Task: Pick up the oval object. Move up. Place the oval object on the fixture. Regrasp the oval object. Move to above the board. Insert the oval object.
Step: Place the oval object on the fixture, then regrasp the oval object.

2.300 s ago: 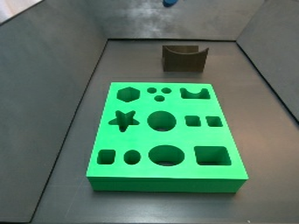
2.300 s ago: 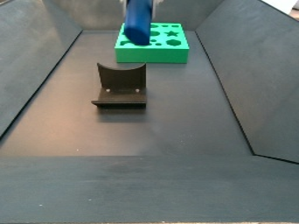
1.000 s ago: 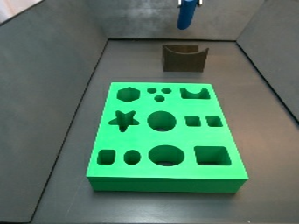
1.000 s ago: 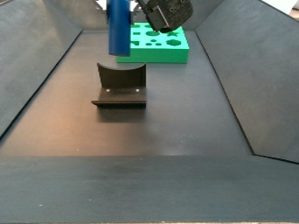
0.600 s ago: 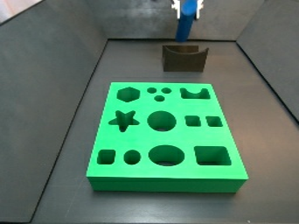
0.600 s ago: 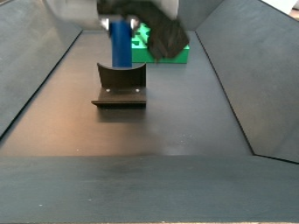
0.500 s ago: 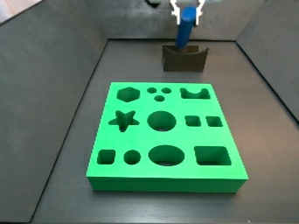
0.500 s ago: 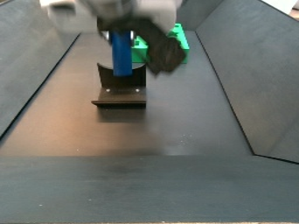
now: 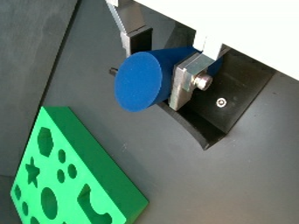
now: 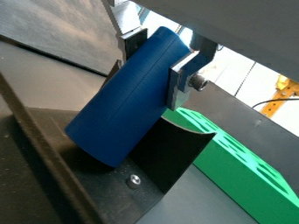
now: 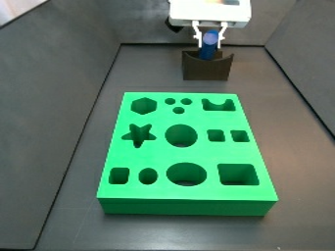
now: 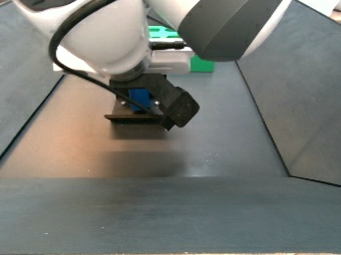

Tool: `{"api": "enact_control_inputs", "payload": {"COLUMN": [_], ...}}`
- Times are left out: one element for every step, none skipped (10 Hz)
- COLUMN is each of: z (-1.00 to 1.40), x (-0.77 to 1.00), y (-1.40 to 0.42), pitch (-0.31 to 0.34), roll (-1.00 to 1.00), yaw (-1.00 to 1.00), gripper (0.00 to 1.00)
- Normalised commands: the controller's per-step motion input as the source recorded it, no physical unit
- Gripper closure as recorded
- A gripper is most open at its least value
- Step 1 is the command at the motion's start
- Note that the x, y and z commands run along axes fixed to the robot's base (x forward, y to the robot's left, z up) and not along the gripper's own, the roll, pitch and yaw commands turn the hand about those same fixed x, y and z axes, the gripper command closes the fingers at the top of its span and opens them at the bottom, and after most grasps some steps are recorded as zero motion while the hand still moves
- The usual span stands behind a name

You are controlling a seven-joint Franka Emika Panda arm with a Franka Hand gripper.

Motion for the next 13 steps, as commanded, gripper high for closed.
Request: {"api": "enact_control_inputs", "payload": {"z": [-0.63, -0.63, -0.63, -0.64, -0.64, -0.17, 0.00, 1.00, 1.00, 1.00, 1.00, 1.00, 0.80], "x": [0.09, 0.09, 0.09, 0.08, 0.08, 0.00, 0.00, 0.00, 0.00, -0.01, -0.03, -0.03, -0.04], "y": [0.08, 0.06, 0.06, 0.05, 0.05, -0.50, 0.00, 0.00, 0.00, 0.00, 0.00, 0.00, 0.00], "pitch": [-0.049, -0.048, -0.047, -0.046, -0.045, 0.000, 0.000, -0.018, -0.019, -0.015, -0.005, 0.003, 0.021], "roll": [-0.07, -0.07, -0.07, -0.07, -0.07, 0.00, 0.00, -0.01, 0.00, 0.02, 0.03, 0.03, 0.04], "yaw": [-0.15, -0.12, -0.10, -0.07, -0.06, 0.00, 0.00, -0.02, -0.02, 0.00, 0.01, 0.02, 0.02], "gripper": [1.00, 1.00, 1.00, 1.00, 1.00, 1.00, 0.00, 0.00, 0.00, 0.00, 0.00, 0.00, 0.00]}}
